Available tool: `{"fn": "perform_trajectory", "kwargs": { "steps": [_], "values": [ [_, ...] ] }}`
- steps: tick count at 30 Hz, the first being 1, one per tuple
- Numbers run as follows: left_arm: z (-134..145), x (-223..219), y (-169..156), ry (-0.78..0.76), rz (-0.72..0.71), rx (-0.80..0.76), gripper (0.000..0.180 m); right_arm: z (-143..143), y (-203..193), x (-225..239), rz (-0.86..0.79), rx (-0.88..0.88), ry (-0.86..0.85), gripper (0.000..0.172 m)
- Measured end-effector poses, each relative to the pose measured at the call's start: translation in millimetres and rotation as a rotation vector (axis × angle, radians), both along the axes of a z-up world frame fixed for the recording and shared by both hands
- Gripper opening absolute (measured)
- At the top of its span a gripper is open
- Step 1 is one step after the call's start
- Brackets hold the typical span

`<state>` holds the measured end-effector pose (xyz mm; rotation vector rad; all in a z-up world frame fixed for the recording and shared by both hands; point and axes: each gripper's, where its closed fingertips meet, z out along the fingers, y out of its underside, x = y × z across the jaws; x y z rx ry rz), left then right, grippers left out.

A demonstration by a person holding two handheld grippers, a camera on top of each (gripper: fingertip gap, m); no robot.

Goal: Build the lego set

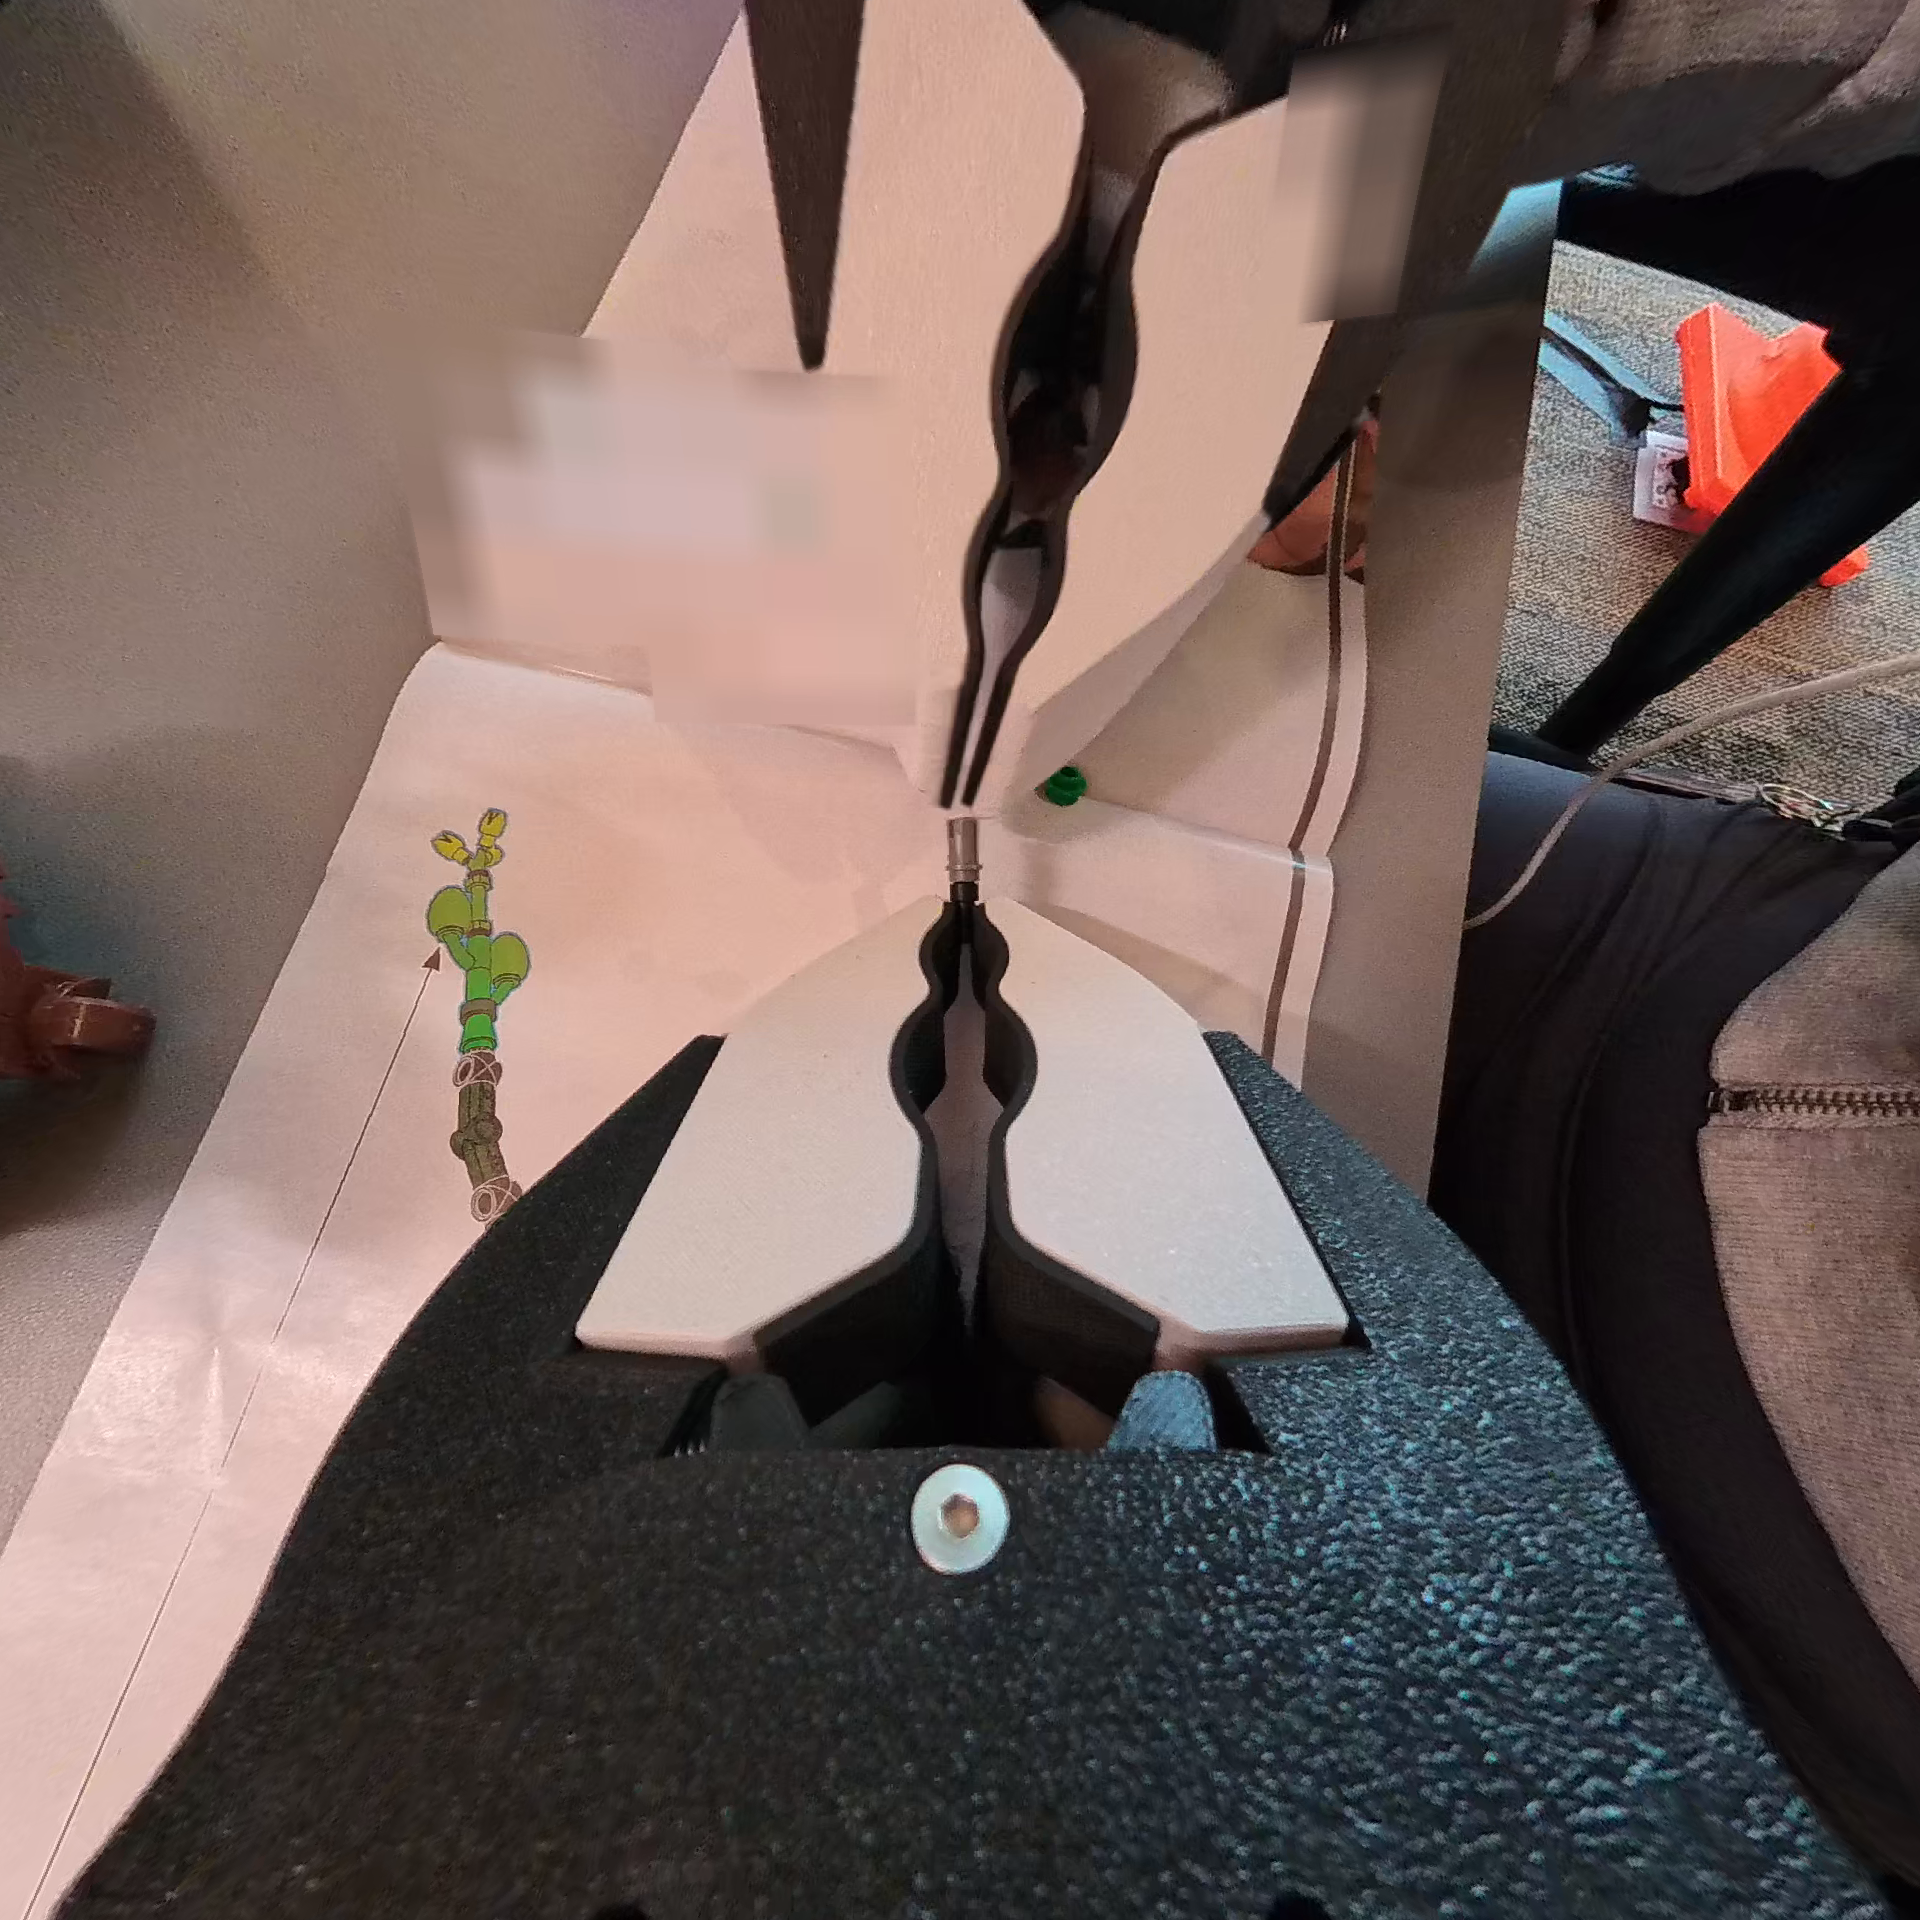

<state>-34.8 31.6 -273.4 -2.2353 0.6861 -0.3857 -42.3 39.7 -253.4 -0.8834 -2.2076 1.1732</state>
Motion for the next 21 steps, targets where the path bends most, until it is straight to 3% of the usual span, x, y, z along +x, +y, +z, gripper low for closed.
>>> {"fn": "perform_trajectory", "kwargs": {
  "steps": [21],
  "values": [
    [0.3,0.6,-1.9,0.009,-0.010,0.007,0.000,-0.5,-0.2,-3.1,-0.013,0.050,0.043,0.000]
  ]
}}
